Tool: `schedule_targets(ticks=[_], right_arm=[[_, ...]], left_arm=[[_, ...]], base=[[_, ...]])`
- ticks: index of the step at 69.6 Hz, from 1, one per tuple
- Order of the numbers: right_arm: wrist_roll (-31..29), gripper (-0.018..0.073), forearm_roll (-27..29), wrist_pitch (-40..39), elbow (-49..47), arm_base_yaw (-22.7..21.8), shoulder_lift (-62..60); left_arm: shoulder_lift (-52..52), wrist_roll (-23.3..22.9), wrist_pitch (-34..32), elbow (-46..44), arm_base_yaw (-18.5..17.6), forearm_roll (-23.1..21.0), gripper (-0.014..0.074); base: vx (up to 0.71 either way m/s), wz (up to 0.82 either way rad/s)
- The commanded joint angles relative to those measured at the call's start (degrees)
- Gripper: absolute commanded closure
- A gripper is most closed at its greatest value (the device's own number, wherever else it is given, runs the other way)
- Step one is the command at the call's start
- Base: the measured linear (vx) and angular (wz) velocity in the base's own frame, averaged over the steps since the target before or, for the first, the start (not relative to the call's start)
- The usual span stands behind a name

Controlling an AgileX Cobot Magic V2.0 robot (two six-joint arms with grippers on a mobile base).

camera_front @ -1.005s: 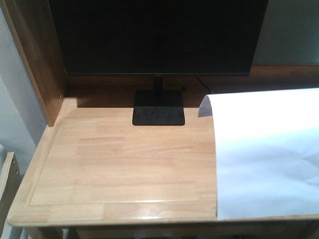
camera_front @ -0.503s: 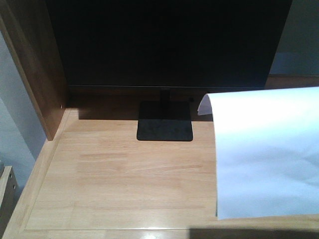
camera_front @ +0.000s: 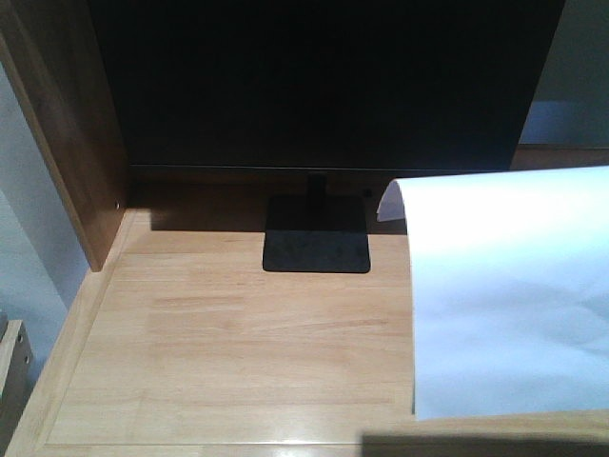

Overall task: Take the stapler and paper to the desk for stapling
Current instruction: 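Lower the stapler in the left gripper toward the desk surface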

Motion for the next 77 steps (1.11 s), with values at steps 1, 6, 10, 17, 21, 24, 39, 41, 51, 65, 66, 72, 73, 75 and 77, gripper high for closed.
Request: schedule_targets(ticks=[1, 6, 10, 17, 21, 24, 39, 41, 51, 65, 66, 72, 73, 75, 77], right_arm=[[-0.2, 0.0565, 0.7, -2.0, -1.3, -0.5, 0.6], [-0.2, 0.0565, 0.7, -2.0, -1.3, -0.5, 0.6], [-0.2, 0.0565, 0.7, -2.0, -1.3, -0.5, 0.6], [-0.2, 0.0565, 0.7, -2.0, -1.3, -0.5, 0.6], [-0.2, 0.0565, 0.7, -2.0, -1.3, -0.5, 0.6], [-0.2, 0.0565, 0.7, -2.0, -1.3, -0.5, 0.6], [-0.2, 0.0565, 0.7, -2.0, -1.3, -0.5, 0.6], [-0.2, 0.0565, 0.7, -2.0, -1.3, -0.5, 0.6], [-0.2, 0.0565, 0.7, -2.0, -1.3, -0.5, 0.6], [-0.2, 0.0565, 0.7, -2.0, -1.3, -0.5, 0.6], [-0.2, 0.0565, 0.7, -2.0, -1.3, -0.5, 0.6], [-0.2, 0.0565, 0.7, -2.0, -1.3, -0.5, 0.6], [-0.2, 0.0565, 0.7, -2.0, -1.3, -0.5, 0.6], [-0.2, 0.0565, 0.7, -2.0, -1.3, -0.5, 0.6], [-0.2, 0.0565, 0.7, -2.0, -1.3, -0.5, 0.6]], left_arm=[[1.0, 0.0, -6.5, -1.5, -0.1, -1.3, 0.0603], [1.0, 0.0, -6.5, -1.5, -0.1, -1.3, 0.0603], [1.0, 0.0, -6.5, -1.5, -0.1, -1.3, 0.0603], [1.0, 0.0, -6.5, -1.5, -0.1, -1.3, 0.0603], [1.0, 0.0, -6.5, -1.5, -0.1, -1.3, 0.0603], [1.0, 0.0, -6.5, -1.5, -0.1, -1.3, 0.0603], [1.0, 0.0, -6.5, -1.5, -0.1, -1.3, 0.0603], [1.0, 0.0, -6.5, -1.5, -0.1, -1.3, 0.0603], [1.0, -0.5, -6.5, -1.5, -0.1, -1.3, 0.0603], [1.0, -0.6, -6.5, -1.5, -0.1, -1.3, 0.0603], [1.0, -0.6, -6.5, -1.5, -0.1, -1.3, 0.0603], [1.0, -0.6, -6.5, -1.5, -0.1, -1.3, 0.0603], [1.0, -0.6, -6.5, -1.5, -0.1, -1.3, 0.0603], [1.0, -0.6, -6.5, -1.5, -0.1, -1.3, 0.0603], [1.0, -0.6, -6.6, -1.5, -0.1, -1.3, 0.0603]], base=[[0.00, 0.00], [0.00, 0.00], [0.00, 0.00], [0.00, 0.00], [0.00, 0.00], [0.00, 0.00], [0.00, 0.00], [0.00, 0.00], [0.00, 0.00], [0.00, 0.00], [0.00, 0.00], [0.00, 0.00], [0.00, 0.00], [0.00, 0.00], [0.00, 0.00]])
